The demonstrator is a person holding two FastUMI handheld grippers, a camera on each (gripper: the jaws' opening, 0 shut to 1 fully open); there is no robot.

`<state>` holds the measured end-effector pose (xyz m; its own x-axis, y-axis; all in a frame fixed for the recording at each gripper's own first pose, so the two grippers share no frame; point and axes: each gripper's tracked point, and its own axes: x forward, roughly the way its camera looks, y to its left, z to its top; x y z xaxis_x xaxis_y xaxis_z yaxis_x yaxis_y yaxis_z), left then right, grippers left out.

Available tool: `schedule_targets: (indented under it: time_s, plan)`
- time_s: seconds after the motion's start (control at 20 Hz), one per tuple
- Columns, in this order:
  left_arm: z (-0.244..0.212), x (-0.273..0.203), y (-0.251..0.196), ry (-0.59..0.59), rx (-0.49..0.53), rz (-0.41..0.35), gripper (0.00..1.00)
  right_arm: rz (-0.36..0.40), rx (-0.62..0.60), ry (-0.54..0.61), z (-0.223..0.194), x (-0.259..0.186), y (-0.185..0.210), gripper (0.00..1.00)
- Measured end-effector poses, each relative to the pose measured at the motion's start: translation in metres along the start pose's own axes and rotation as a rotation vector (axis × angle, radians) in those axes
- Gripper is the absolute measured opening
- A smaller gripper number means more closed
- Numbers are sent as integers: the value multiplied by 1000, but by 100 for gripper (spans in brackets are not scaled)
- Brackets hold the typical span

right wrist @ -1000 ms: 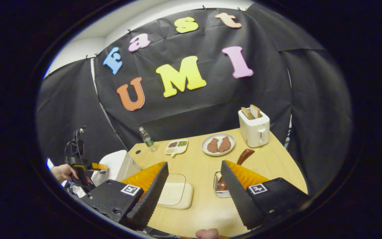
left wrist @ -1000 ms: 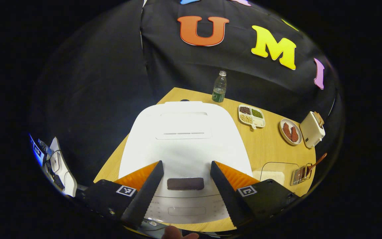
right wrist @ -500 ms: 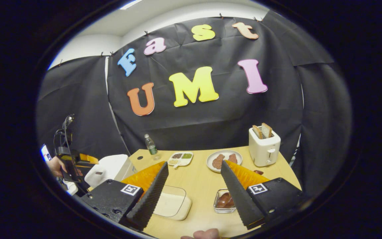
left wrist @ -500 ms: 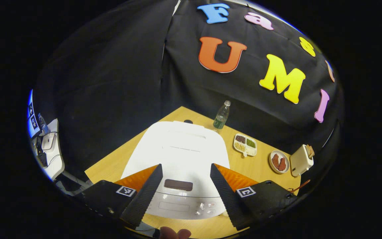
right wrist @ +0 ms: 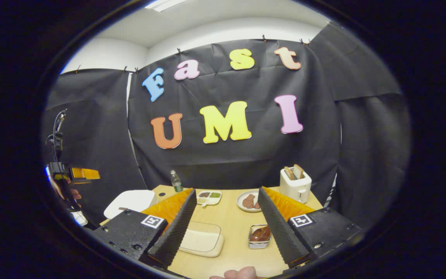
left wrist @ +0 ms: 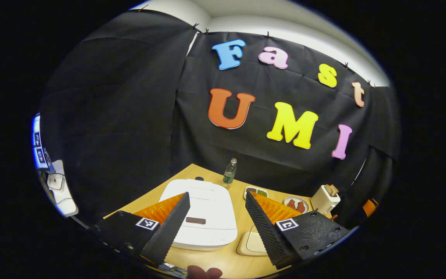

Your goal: Close the left gripper, press the button to open the rice cooker; take a wooden spoon from the chopstick holder with the right hand, scoop a spoonful of rice and pour it into the rice cooker, then put the wooden spoon back into the chopstick holder.

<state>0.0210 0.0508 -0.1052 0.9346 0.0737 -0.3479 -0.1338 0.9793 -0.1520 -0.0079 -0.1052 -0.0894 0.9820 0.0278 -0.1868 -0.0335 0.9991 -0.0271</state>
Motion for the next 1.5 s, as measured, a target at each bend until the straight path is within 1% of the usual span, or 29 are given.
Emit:
schedule_targets:
  time_s: [0.05,0.1,0.15,0.2,0.3,0.35,0.4,0.5,0.55,0.7,0.75,0.8,0.85,1.0,1.05,1.15,1.2,1.5]
  plan:
    - [6,-14,-5,-21,21,-20,95,-15,-8,-20,7,-12,6,96]
    - [11,-28,-12,-37,38,-46,95,-31,-15,-30,11,-25,12,100]
    - [13,-43,-20,-52,54,-73,94,-43,-19,-36,11,-37,18,96]
    - [15,-56,-28,-70,71,-101,94,-54,-20,-45,14,-50,25,100]
    - [18,-83,-43,-102,90,-151,94,-73,-29,-65,20,-76,40,100]
    - [17,-98,-50,-112,95,-176,94,-87,-36,-75,21,-88,46,96]
    - [15,-112,-56,-121,101,-196,94,-97,-43,-88,24,-101,53,96]
    - [9,-134,-64,-134,123,-236,94,-110,-61,-99,26,-121,65,96]
    - [7,-143,-69,-137,138,-254,94,-119,-63,-100,27,-130,69,100]
    - [1,-164,-76,-143,160,-286,94,-123,-80,-119,34,-152,83,100]
    - [0,-169,-78,-150,155,-295,94,-125,-88,-127,35,-157,85,100]
    - [2,-174,-80,-157,148,-299,94,-121,-85,-131,36,-160,90,96]
    - [4,-178,-80,-158,146,-296,94,-117,-77,-129,34,-163,93,100]
    - [9,-185,-79,-178,158,-290,94,-111,-81,-128,31,-171,100,100]
    - [11,-186,-78,-183,162,-286,94,-116,-88,-128,29,-173,99,96]
    - [11,-188,-81,-187,165,-287,94,-114,-87,-117,25,-174,100,96]
    - [12,-189,-81,-193,166,-289,94,-109,-85,-113,25,-174,102,100]
    - [17,-198,-78,-225,189,-283,94,-99,-89,-113,28,-176,103,100]
